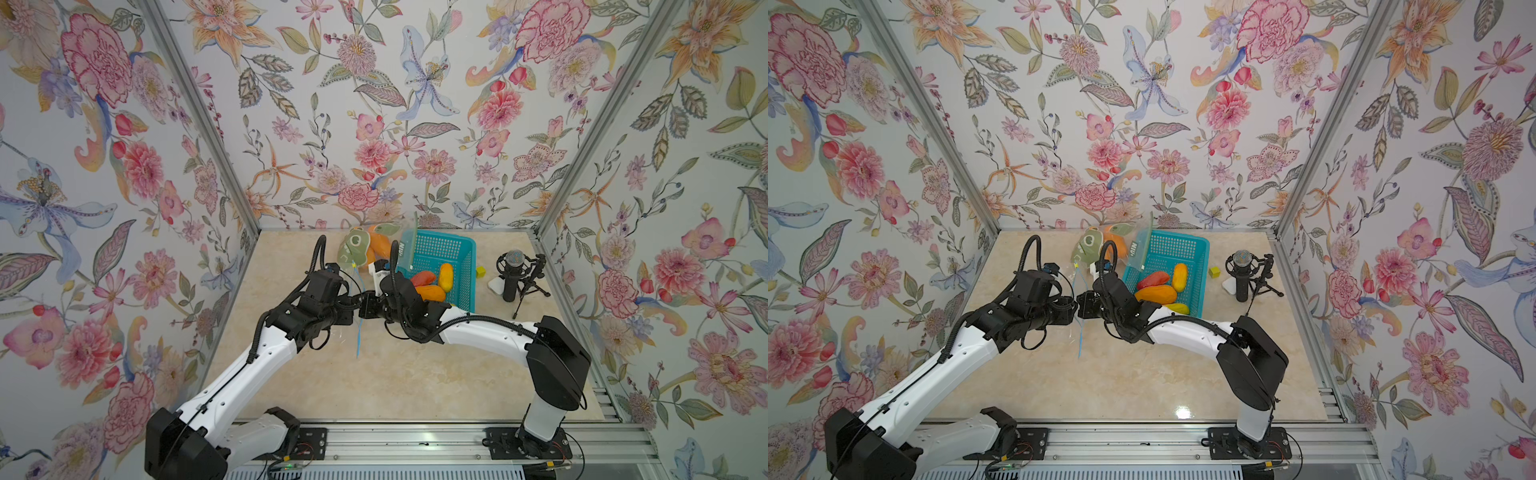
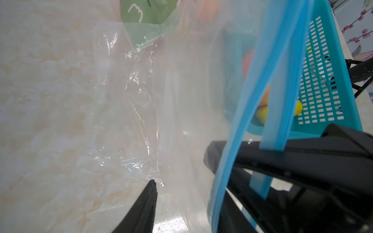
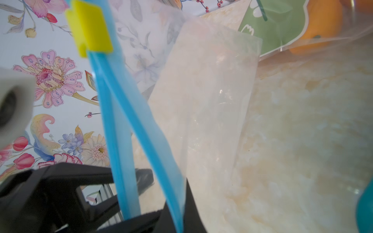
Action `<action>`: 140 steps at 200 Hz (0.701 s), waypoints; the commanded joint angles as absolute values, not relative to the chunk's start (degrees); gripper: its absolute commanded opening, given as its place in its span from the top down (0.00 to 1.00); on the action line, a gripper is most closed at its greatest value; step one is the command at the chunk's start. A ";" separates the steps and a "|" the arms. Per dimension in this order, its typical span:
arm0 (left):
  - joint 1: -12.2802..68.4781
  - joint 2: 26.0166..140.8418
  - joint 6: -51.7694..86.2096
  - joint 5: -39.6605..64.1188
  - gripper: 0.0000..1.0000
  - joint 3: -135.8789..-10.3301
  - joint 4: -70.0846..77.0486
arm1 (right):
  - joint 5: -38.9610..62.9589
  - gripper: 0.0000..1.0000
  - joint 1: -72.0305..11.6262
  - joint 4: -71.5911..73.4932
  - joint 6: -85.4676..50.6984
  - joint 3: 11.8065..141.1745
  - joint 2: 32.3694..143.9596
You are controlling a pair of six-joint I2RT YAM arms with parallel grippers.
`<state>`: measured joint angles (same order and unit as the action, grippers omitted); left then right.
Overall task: Place the mango in a zip-top bag and seal the zipper
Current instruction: Open the zipper of the food storage bag.
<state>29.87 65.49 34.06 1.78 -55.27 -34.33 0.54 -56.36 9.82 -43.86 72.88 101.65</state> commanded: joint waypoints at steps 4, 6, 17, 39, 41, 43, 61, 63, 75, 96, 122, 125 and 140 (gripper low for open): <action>30.67 64.73 34.47 2.22 0.73 -53.70 -38.60 | -0.97 1.00 -55.33 14.52 -45.01 72.43 98.11; 30.67 64.59 34.28 1.85 0.75 -53.74 -38.85 | -0.97 1.00 -55.27 14.51 -45.00 72.34 98.03; 30.69 64.11 33.77 0.02 0.80 -54.05 -40.07 | -0.91 1.00 -54.77 14.41 -45.00 71.90 97.55; 30.52 63.94 32.96 -2.46 0.85 -54.70 -41.58 | 0.03 1.00 -53.87 14.73 -45.60 70.44 96.82; 30.50 63.97 32.89 -2.86 0.87 -54.85 -41.68 | 0.14 1.00 -53.81 14.69 -45.68 70.34 96.78; 30.54 64.00 32.83 -3.18 0.89 -54.91 -41.78 | 0.28 1.00 -53.77 14.68 -45.70 70.21 96.70; 30.26 63.99 31.67 -5.98 1.00 -56.78 -42.38 | 1.33 1.00 -53.70 14.18 -45.66 68.98 96.25; 30.20 64.05 31.43 -6.22 1.00 -57.13 -42.54 | 1.50 1.00 -53.70 13.94 -45.58 68.99 96.16; 29.52 64.65 30.00 -8.26 1.00 -59.77 -44.20 | 1.42 1.00 -53.52 11.01 -44.71 68.67 95.98; 28.51 65.88 26.89 -11.58 1.00 -64.48 -48.16 | 1.22 1.00 -52.43 6.62 -43.10 67.45 95.43; 27.80 67.14 23.68 -13.62 1.00 -69.76 -52.19 | 2.67 1.00 -51.21 5.23 -43.37 64.67 94.62; 27.78 67.22 23.34 -13.62 1.00 -70.31 -52.55 | 2.51 1.00 -51.16 4.93 -43.40 64.47 94.50; 27.77 67.89 21.92 -13.02 1.00 -73.02 -54.06 | 2.70 1.00 -51.08 4.42 -43.41 63.96 94.54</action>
